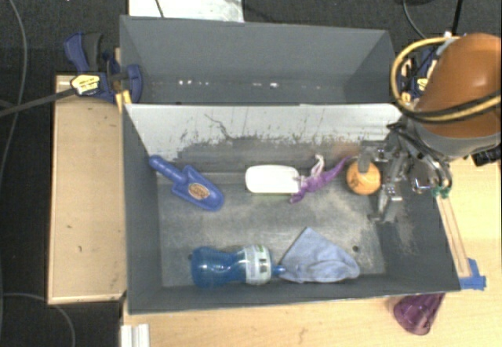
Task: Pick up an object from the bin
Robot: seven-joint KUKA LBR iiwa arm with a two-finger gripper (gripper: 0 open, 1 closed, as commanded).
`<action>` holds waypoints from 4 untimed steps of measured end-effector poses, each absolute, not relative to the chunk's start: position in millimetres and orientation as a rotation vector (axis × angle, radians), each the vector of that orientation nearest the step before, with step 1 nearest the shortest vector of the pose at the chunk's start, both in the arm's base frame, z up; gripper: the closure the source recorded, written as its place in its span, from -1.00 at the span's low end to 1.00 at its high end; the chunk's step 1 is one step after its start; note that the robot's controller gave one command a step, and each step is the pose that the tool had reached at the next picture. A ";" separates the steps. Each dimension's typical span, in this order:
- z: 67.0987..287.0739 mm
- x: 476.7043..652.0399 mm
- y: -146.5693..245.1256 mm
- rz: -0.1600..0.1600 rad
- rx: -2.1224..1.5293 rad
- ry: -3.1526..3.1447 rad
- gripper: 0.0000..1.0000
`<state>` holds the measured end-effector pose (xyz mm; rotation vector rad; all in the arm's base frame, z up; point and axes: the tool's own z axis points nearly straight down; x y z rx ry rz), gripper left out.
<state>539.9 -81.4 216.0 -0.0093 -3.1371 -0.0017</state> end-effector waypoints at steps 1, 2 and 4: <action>220.5 541.1 -81.2 0.001 -0.006 -3.145 -1.00; 207.4 532.4 -74.3 0.004 0.069 -3.151 -1.00; 107.9 486.1 -3.6 0.004 0.442 -3.121 -1.00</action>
Offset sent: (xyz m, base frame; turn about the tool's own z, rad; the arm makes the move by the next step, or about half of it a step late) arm -0.0528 0.0418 -0.0764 -0.2416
